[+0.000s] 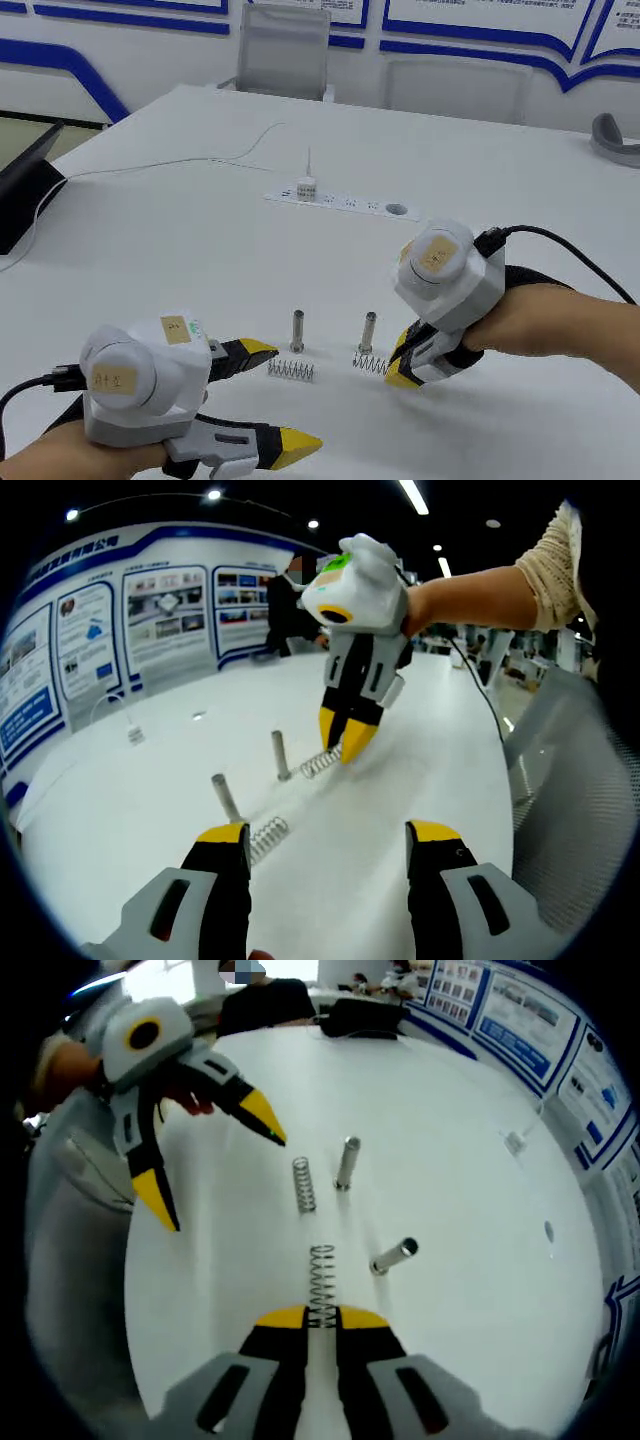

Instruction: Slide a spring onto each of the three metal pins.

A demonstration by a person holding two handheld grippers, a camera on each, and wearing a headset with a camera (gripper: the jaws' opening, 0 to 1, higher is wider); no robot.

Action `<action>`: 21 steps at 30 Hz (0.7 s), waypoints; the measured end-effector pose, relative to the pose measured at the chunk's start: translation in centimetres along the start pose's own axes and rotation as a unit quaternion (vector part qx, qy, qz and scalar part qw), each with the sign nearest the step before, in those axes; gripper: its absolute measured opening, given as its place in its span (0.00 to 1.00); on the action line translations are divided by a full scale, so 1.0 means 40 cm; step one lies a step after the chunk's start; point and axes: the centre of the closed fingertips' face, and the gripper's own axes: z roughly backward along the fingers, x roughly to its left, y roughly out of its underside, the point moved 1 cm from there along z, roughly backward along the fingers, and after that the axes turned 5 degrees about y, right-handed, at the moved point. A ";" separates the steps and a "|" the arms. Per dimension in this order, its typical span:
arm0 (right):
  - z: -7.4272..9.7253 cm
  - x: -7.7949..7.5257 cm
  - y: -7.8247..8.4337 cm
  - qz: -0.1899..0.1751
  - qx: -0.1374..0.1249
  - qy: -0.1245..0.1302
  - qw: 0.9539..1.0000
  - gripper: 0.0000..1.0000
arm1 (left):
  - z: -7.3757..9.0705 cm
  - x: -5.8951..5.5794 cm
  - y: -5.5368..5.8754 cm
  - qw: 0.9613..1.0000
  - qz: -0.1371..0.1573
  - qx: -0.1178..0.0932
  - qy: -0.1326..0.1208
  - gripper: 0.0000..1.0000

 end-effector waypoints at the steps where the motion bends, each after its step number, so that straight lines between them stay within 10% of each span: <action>1: 0.005 0.005 -0.002 0.006 -0.001 -0.001 1.000 0.12 | -0.001 -0.001 -0.001 1.000 -0.001 0.000 0.001 0.63; 21: 0.055 0.080 -0.071 0.089 -0.030 -0.026 0.995 0.12 | -0.014 -0.025 -0.043 0.999 -0.028 -0.007 0.035 0.44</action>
